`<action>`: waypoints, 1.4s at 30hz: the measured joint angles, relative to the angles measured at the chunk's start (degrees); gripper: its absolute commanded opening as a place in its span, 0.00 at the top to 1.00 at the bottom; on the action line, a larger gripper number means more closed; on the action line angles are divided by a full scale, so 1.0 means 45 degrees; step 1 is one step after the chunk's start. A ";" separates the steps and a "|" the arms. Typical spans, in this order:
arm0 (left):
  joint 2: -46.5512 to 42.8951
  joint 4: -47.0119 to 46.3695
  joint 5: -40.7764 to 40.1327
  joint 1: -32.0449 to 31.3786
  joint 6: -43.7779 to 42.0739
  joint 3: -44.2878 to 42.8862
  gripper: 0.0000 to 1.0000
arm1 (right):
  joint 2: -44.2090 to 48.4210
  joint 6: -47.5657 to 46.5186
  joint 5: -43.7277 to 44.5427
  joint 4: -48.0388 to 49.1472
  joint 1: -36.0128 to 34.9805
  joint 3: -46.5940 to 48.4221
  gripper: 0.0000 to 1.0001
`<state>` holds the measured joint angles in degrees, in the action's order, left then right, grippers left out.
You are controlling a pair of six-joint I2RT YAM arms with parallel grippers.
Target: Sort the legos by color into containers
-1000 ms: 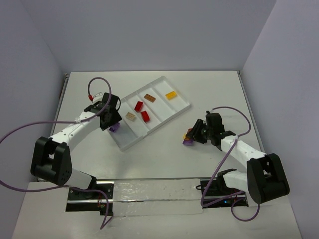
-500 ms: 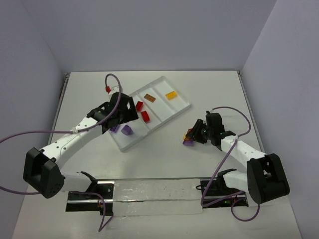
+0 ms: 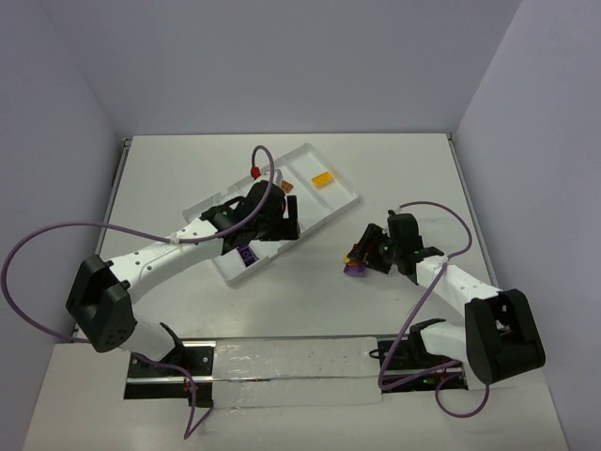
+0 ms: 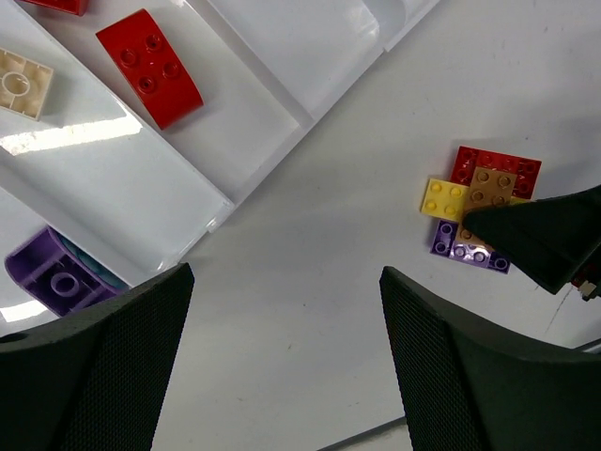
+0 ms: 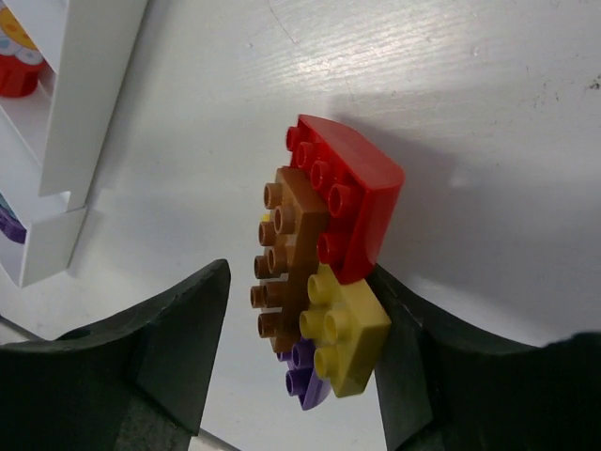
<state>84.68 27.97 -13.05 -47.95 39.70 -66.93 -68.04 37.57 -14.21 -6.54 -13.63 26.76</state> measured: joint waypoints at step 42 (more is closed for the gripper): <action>0.1011 0.0892 -0.0900 0.0103 -0.0307 -0.1864 0.10 | 0.2544 -0.0892 0.0169 -0.0525 -0.3501 0.0054 0.02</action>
<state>89.23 31.98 -17.10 -47.49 38.32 -75.31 -56.59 33.56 -13.45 -8.90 -29.38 27.01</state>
